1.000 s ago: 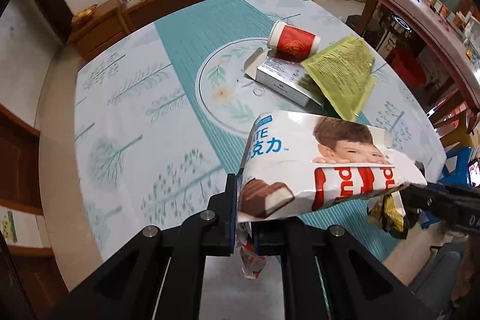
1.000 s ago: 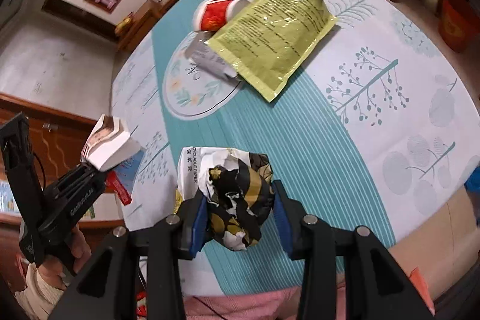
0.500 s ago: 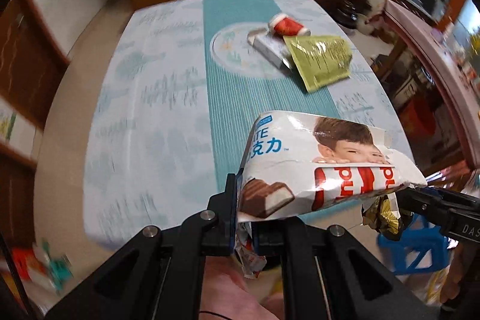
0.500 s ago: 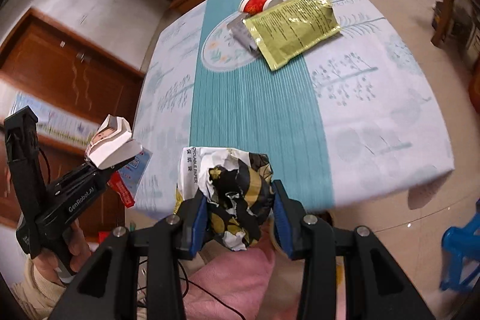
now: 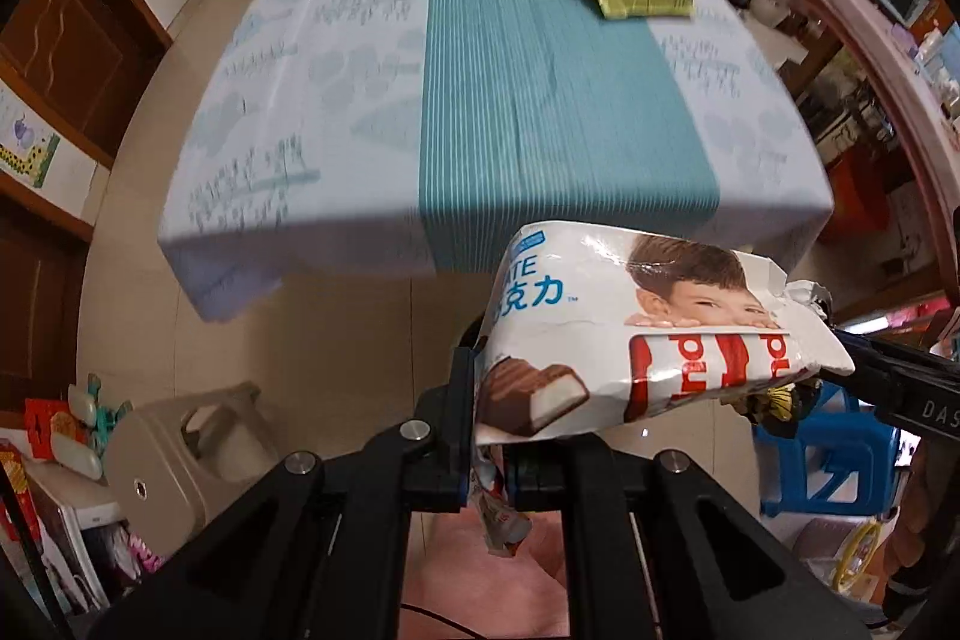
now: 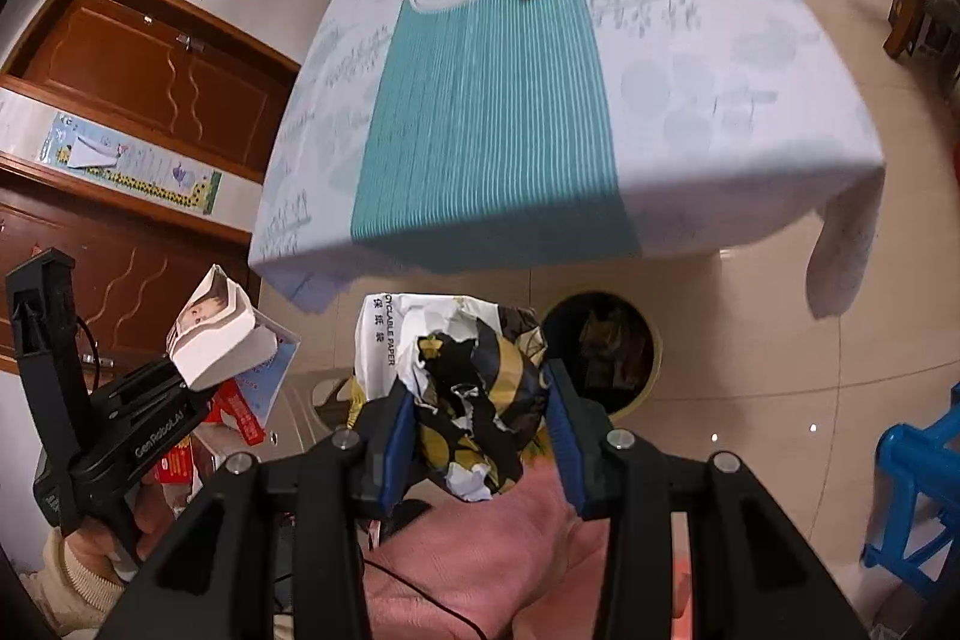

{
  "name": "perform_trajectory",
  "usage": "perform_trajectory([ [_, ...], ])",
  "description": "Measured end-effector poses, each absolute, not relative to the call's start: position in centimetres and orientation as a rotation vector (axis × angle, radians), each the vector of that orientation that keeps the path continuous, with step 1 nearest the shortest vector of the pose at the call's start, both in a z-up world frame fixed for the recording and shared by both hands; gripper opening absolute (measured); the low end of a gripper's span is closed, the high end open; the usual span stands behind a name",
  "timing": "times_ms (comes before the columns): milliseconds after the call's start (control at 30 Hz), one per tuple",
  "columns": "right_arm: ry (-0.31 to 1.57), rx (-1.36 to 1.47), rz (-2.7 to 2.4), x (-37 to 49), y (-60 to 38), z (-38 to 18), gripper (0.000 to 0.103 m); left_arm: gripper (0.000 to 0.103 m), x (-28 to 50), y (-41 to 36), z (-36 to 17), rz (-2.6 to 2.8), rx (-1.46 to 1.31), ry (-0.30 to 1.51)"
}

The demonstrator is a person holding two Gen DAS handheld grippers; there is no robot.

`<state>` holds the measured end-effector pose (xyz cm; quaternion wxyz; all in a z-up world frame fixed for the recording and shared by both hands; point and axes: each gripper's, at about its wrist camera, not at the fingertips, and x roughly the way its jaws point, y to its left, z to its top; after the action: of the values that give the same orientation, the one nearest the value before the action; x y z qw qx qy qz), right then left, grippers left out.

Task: Collect trash
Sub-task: 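Lift both wrappers and carry them down toward the black bin, then open both tools over the black bin to drop the wrappers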

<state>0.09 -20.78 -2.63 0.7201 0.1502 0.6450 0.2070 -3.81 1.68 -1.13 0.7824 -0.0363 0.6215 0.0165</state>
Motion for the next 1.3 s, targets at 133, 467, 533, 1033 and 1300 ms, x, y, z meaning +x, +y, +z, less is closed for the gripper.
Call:
perform_trajectory([
  [133, 1.487, 0.350, 0.427, -1.5, -20.3, -6.5, 0.040, 0.006, -4.5, 1.8, -4.7, 0.035, -0.113, 1.411],
  [467, 1.576, 0.390, 0.315, -2.9, -19.4, -19.5, 0.040, 0.006, -3.4, 2.1, -19.2, 0.032, -0.241, 1.516],
  [533, 1.591, 0.386, 0.296, -2.6, -19.2, -22.6, 0.040, 0.006, -3.0, 2.2, -23.2, 0.043, -0.267, 1.544],
  [1033, 1.650, 0.333, 0.175, 0.3, -17.4, -41.1, 0.046, 0.090, -1.1, 2.3, -40.9, 0.082, -0.325, 1.603],
  [1300, 1.579, 0.320, 0.198, 0.9, -17.1, -40.0, 0.062, 0.090, -1.9, 4.0, -40.2, 0.145, -0.306, 1.595],
])
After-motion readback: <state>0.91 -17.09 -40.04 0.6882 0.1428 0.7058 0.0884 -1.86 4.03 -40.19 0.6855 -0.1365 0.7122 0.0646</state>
